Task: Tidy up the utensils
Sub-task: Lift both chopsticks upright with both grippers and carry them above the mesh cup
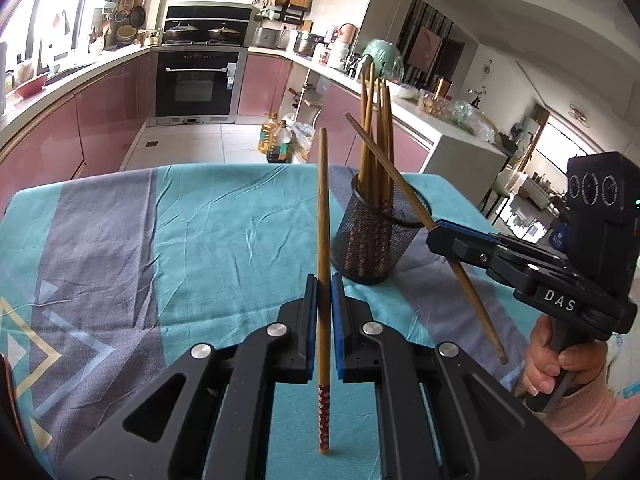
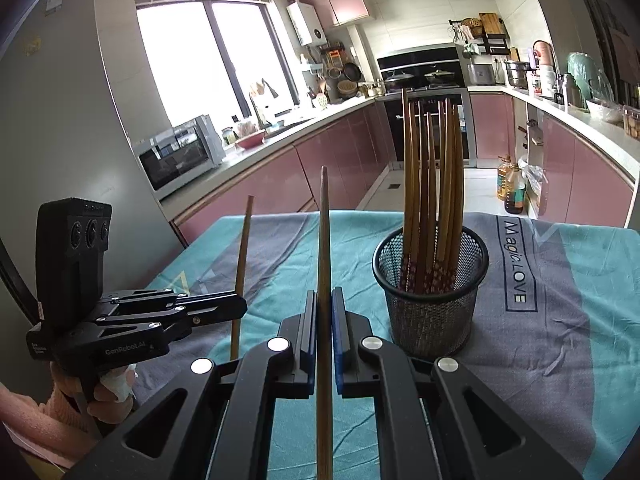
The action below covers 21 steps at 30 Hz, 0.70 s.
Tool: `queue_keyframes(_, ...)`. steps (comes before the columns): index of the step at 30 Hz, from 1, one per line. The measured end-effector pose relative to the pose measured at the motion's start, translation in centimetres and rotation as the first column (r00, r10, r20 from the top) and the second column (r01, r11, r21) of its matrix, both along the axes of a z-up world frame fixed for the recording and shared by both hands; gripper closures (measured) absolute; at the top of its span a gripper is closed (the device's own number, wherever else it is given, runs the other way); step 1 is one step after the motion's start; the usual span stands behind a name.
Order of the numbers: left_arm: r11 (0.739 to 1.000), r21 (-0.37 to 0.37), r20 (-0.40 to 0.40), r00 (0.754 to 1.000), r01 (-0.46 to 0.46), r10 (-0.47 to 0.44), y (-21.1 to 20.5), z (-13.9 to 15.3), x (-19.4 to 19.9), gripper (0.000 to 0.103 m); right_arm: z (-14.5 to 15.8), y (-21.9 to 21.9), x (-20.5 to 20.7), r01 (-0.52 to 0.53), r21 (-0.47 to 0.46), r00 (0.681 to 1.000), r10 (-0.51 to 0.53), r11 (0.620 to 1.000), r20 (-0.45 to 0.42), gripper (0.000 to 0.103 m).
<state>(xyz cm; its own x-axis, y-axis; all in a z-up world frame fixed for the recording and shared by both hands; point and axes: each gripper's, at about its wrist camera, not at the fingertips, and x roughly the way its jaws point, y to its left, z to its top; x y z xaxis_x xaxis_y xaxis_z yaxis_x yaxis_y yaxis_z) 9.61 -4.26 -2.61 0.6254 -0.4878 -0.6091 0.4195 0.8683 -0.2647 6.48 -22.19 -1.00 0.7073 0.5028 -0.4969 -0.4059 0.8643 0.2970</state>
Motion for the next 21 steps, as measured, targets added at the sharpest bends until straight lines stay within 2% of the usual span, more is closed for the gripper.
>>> queue_keyframes(13,1.000,-0.004,0.005,1.000,0.000,0.000,-0.1,0.6,-0.1,0.096,-0.6,-0.8,0.2,-0.045,0.088,0.999,0.046,0.995,-0.015,0.097)
queue_keyframes(21,1.000,-0.004,0.016,1.000,0.003,-0.003,-0.2,1.0,-0.2,0.096,-0.5,-1.2,0.0,-0.028,0.084,1.000,0.028,0.996,-0.004,0.097)
